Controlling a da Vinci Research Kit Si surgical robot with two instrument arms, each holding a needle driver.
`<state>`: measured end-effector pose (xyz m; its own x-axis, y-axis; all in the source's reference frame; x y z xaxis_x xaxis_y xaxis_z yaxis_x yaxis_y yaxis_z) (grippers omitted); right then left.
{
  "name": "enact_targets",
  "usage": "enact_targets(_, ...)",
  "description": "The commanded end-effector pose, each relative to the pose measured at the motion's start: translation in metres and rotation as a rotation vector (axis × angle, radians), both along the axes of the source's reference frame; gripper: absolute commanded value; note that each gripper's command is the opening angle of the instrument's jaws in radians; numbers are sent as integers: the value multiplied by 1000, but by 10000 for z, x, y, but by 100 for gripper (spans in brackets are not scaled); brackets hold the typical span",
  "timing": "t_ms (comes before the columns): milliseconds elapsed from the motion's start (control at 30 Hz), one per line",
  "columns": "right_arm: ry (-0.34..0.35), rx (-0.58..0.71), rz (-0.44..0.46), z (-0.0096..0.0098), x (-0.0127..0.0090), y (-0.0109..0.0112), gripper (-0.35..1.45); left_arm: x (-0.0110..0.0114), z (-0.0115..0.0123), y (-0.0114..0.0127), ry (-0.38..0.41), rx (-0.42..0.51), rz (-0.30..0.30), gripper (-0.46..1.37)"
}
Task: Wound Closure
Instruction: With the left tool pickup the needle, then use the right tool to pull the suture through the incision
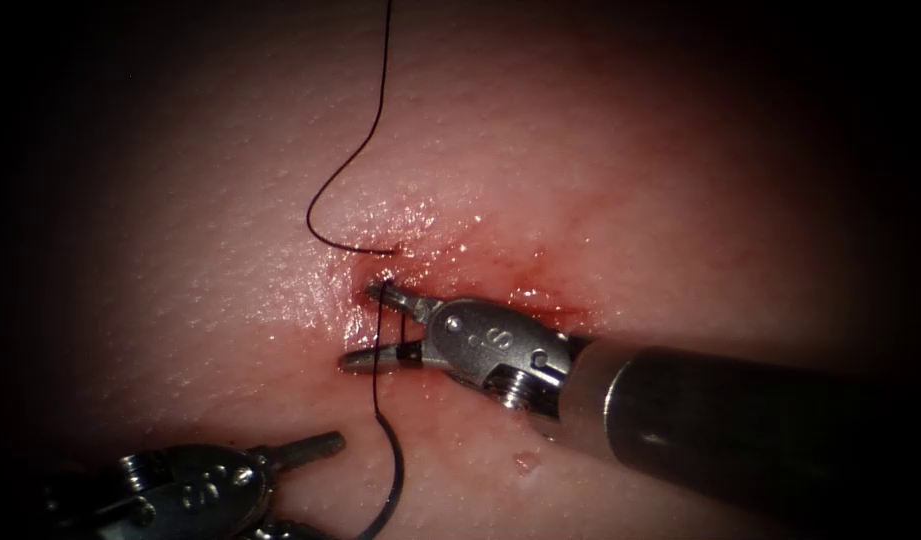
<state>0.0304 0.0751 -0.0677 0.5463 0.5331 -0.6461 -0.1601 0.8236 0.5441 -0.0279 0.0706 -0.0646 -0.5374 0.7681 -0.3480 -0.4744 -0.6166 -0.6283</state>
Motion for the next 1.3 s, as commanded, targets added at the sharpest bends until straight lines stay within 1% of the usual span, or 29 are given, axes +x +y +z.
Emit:
enact_targets(33, 3, 3, -3, 0, 0, 0, 141, -2, 1, -1, -8, 8, 7, 50)
enact_targets(67, 3, 3, -4, 0, 0, 0, 142, -3, 3, -4, -14, 16, 15, 61)
enact_targets(133, 3, 3, -4, 0, 0, 0, 141, -4, 5, -7, -17, 29, 23, 72)
enact_targets(300, 5, -1, -6, -1, 0, 0, 142, -2, 16, -17, -8, 56, 36, 72)
enact_targets(400, 5, -1, -6, -2, 1, 0, 141, -2, 24, -23, 14, 64, 49, 75)
enact_targets(467, 5, -1, -6, -2, 1, -1, 142, -4, 28, -26, 16, 69, 52, 73)
enact_targets(500, 5, -1, -6, -2, 1, -1, 142, -5, 30, -27, 11, 72, 65, 63)
enact_targets(533, 5, -1, -6, -3, 1, -1, 142, -6, 32, -28, 6, 73, 75, 45)
enact_targets(567, 5, -1, -6, -3, 1, -1, 142, -6, 33, -28, 4, 75, 79, 41)
enact_targets(633, 5, -1, -6, -3, 1, -1, 142, -7, 35, -29, -1, 85, 90, 20)
enact_targets(667, 5, 0, -7, -4, 1, -1, 142, -7, 37, -28, 0, 96, 90, -1)
enact_targets(700, 5, 0, -6, -4, 1, -1, 142, -6, 38, -28, -2, 106, 92, -28)
enact_targets(733, 6, 1, -6, -5, 1, -1, 142, -5, 39, -27, 1, 102, 89, -35)
enact_targets(933, 8, -3, -10, -7, 1, -1, 142, 7, 39, -13, 22, 68, 40, -35)
enact_targets(1033, 8, -3, -10, -7, 0, -1, 142, 16, 31, 1, 7, 56, -6, -35)
enact_targets(1100, 8, -3, -10, -7, 0, -1, 142, 22, 25, 9, -10, 38, -20, -35)
enact_targets(1200, 7, -4, -10, -8, -2, -2, 142, 34, 10, 24, -52, 10, -56, -35)
enact_targets(1267, 8, -4, -11, -8, -2, -2, 142, 39, 4, 29, -67, -8, -68, -35)
enact_targets(1300, 6, -4, -13, -9, -2, -3, 143, 46, -3, 35, -82, -25, -90, -35)
